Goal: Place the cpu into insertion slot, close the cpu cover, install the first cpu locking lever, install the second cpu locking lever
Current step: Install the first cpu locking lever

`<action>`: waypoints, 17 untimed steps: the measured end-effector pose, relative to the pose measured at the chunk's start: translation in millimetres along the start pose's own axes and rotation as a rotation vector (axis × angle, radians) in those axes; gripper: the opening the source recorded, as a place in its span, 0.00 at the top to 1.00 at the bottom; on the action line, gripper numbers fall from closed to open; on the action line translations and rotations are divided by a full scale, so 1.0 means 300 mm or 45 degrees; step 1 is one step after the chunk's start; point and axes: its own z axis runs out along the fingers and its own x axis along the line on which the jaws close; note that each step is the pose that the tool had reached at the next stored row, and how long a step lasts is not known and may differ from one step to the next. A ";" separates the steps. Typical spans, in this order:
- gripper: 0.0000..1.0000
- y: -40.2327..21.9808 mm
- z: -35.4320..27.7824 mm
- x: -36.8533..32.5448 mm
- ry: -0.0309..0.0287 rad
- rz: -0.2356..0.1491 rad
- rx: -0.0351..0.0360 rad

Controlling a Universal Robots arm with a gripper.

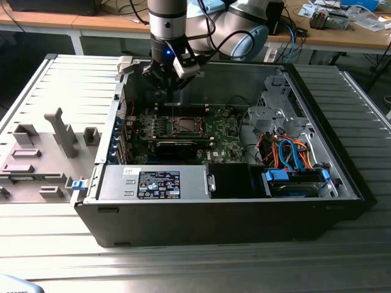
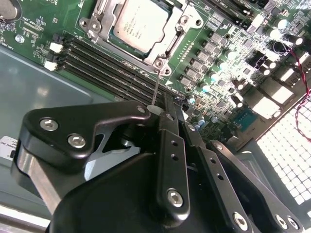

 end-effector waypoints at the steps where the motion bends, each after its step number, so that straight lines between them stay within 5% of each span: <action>1: 0.89 0.000 0.000 -0.001 0.0001 0.000 0.0000; 17: 0.89 0.000 0.000 -0.015 0.0000 0.000 -0.0001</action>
